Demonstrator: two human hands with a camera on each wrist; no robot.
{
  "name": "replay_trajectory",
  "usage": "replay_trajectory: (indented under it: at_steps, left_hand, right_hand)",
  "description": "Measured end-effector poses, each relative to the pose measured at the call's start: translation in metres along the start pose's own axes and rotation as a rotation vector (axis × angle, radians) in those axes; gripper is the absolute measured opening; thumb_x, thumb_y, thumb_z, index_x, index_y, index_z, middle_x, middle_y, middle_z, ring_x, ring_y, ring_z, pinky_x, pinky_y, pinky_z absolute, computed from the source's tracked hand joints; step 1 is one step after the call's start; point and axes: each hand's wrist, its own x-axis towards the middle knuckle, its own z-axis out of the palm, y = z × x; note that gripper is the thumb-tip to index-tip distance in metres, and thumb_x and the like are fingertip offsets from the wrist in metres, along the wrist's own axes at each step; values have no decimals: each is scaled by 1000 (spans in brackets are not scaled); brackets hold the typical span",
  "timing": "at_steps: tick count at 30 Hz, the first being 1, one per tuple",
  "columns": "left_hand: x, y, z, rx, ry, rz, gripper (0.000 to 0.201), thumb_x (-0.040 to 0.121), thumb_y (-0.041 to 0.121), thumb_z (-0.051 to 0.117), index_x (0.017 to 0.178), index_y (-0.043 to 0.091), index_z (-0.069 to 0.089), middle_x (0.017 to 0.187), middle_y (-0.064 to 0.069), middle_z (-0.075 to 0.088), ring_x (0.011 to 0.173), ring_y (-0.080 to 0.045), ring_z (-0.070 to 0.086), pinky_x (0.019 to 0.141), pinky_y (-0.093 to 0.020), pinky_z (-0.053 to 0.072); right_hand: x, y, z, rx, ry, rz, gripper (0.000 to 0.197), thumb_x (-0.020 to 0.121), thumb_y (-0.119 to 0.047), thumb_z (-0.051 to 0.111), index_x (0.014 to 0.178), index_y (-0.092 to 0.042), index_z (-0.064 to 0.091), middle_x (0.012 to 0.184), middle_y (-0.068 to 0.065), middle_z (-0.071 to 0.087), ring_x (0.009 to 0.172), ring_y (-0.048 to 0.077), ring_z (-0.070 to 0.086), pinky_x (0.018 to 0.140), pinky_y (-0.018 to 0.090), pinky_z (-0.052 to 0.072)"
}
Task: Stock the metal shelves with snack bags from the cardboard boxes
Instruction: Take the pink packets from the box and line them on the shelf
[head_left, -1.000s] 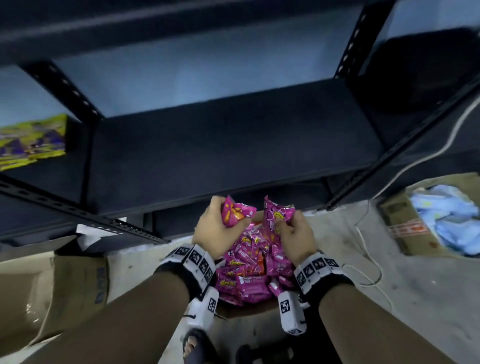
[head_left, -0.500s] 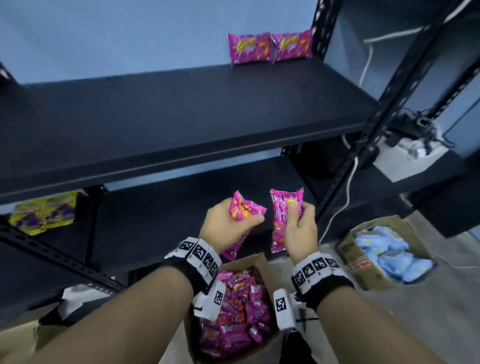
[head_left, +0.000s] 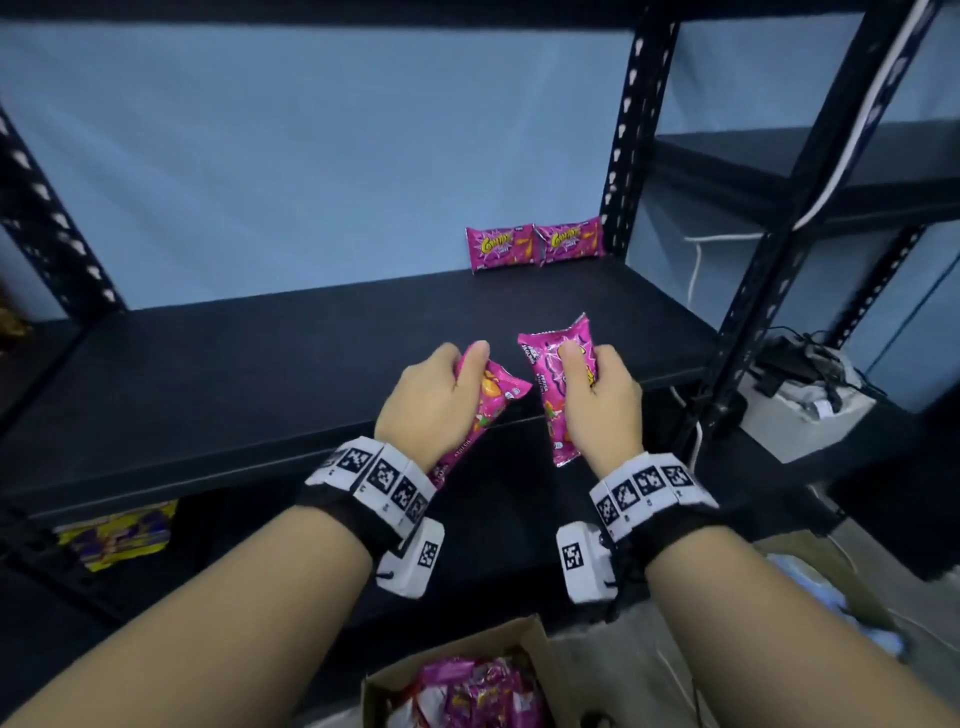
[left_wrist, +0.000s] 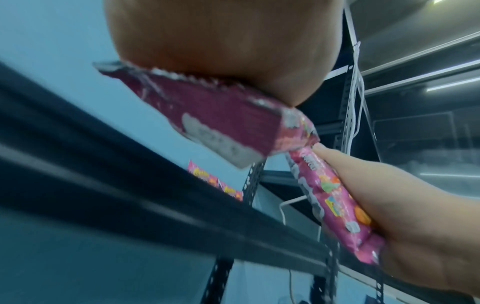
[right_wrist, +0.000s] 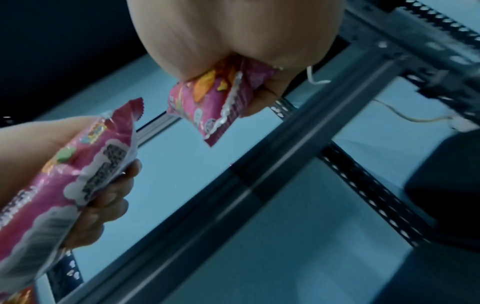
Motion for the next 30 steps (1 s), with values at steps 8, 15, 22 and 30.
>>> replay_trajectory:
  at_steps: [8,15,22,30]
  left_hand:
    - [55,-43,-69,420,-107,-24,54,105,62,17,89,22,50,86,-1,63,80,-23,60,74,-39,45]
    - [68,-79,-80,554,-265,-39,56,105,61,26,83,18,54,80,0,62,77,-18,60,69,-37,44]
    - [65,-82,-75,603,-192,-49,41,102,61,36,96,25,54,106,2,53,95,-21,58,86,-44,50]
    - [54,-87,-55,655,-265,-60,55,108,52,23,136,17,56,140,-5,51,130,-28,51,115,-48,31]
  right_hand:
    - [76,-47,37,-378,-508,-158,47,102,-58,46,78,-17,43,72,2,55,63,21,53,57,34,38]
    - [106,-52,71,-654,-852,-331,49,101,-60,48,80,-15,47,78,0,52,72,21,52,65,35,42]
    - [98,-49,87,-862,-788,-350,42,104,-55,44,134,-29,57,130,2,54,120,27,52,102,50,44]
    - [79,-33,102,-903,-784,-334,54,109,-47,17,152,-27,42,151,6,47,138,30,41,110,57,31]
